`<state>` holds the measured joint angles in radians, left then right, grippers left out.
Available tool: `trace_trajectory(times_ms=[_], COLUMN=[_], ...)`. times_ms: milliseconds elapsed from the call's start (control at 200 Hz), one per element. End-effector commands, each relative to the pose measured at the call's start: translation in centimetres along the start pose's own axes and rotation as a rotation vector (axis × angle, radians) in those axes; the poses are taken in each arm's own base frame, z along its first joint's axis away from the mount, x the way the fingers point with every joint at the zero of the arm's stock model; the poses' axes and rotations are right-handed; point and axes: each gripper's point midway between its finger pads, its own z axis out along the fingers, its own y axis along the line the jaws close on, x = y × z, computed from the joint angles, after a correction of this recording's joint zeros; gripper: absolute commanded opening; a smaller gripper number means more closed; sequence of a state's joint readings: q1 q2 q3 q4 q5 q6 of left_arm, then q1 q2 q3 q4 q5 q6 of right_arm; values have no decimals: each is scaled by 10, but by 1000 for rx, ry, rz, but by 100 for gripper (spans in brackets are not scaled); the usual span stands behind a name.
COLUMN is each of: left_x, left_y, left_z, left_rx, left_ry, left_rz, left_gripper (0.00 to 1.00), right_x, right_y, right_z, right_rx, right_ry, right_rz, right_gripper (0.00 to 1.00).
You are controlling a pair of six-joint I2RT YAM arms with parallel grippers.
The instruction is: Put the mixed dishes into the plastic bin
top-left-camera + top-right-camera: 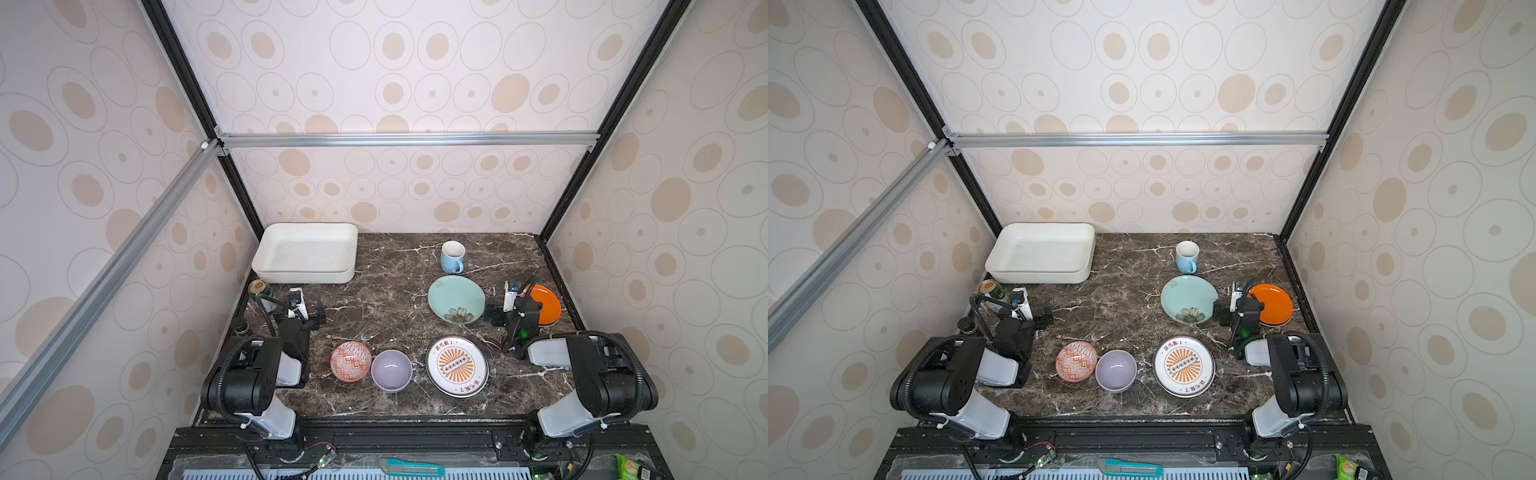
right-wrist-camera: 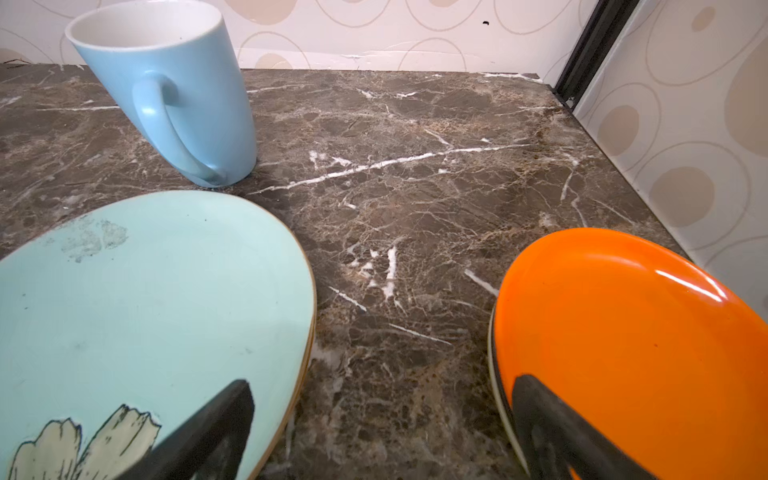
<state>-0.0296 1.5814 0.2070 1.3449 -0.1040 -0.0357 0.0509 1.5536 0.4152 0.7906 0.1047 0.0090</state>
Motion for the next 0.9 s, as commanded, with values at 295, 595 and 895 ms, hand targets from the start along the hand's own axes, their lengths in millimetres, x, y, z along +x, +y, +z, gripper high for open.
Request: trace_trajectory(times_ms=[295,595,895], left_x=[-10,-10,-9], left_y=[-4,-4,-3], left_z=[4,4,5], left_rx=[12,12,15], left_ry=[-28,-28,-21], left_rz=[23,21,19], left_gripper=[99,99,99], right_x=[-10,-10,-10], right_y=[-1,0,-1], right_z=[-1,-1,-1], right_rx=[0,-1,0], right_ry=[-28,-27,-25], right_rz=[-14,-14,-13], right_gripper=[100,100,100])
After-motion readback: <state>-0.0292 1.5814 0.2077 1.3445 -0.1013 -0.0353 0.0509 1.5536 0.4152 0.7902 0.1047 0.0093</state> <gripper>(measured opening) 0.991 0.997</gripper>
